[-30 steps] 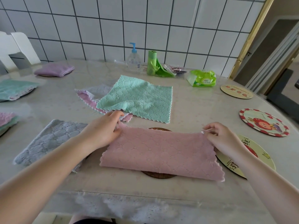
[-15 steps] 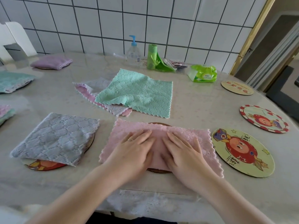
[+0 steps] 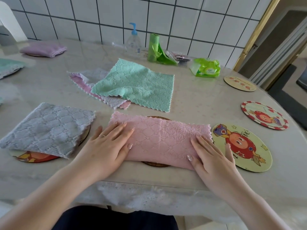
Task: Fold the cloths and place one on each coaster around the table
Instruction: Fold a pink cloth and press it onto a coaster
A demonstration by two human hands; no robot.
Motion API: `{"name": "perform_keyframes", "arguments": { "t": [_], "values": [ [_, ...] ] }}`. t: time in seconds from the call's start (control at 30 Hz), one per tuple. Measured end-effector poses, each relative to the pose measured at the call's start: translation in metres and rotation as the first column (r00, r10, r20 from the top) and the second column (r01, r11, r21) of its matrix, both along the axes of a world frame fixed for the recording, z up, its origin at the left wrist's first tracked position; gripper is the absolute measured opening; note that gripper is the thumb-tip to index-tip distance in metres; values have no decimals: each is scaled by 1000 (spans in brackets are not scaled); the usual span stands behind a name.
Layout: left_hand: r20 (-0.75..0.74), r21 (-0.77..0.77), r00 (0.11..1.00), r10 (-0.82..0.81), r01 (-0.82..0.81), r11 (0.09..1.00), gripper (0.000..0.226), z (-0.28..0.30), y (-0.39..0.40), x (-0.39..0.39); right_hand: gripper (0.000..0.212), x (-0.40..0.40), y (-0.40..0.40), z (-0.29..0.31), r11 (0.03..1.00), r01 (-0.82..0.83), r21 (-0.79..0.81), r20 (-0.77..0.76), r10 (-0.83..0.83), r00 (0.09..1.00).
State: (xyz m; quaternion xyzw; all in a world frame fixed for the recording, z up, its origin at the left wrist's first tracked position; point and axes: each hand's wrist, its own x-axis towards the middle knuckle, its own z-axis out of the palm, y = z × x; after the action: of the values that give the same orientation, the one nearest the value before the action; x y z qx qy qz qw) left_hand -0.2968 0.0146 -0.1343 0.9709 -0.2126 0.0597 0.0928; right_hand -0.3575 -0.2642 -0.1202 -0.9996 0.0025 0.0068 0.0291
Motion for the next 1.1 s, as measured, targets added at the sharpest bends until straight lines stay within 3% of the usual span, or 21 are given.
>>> {"name": "perform_keyframes", "arguments": {
  "t": [0.1, 0.27, 0.37, 0.63, 0.8, 0.97, 1.1],
  "values": [
    [65, 18, 997, -33, 32, 999, 55, 7, -1, -7, 65, -2, -6, 6, 999, 17, 33, 4, -17, 1000],
    [153, -225, 952, -266, 296, 928, 36, 23, -25, -29, 42, 37, 6, 21, 935, -117, 336, 115, 82, 990],
    [135, -305, 938, -318, 345, 888, 30, 19, -42, -34, 36, 70, 24, 25, 901, -165, 400, 118, 127, 985],
    [156, -323, 956, -249, 288, 901, 24, 6, -47, -31, 19, 122, 45, 36, 945, -168, 282, -4, 176, 984],
    [189, -319, 954, -232, 283, 905, 24, 5, -49, -29, 21, 129, 49, 44, 955, -199, 219, -118, 229, 966],
    [256, -340, 941, -220, 301, 891, 18, 8, -48, -33, 9, 126, 40, 41, 892, -254, 375, -21, 282, 959],
    [344, -376, 925, -160, 292, 880, 13, 18, -35, -39, 10, 118, 29, 50, 733, -247, 634, 92, 246, 965]
  ]
}}
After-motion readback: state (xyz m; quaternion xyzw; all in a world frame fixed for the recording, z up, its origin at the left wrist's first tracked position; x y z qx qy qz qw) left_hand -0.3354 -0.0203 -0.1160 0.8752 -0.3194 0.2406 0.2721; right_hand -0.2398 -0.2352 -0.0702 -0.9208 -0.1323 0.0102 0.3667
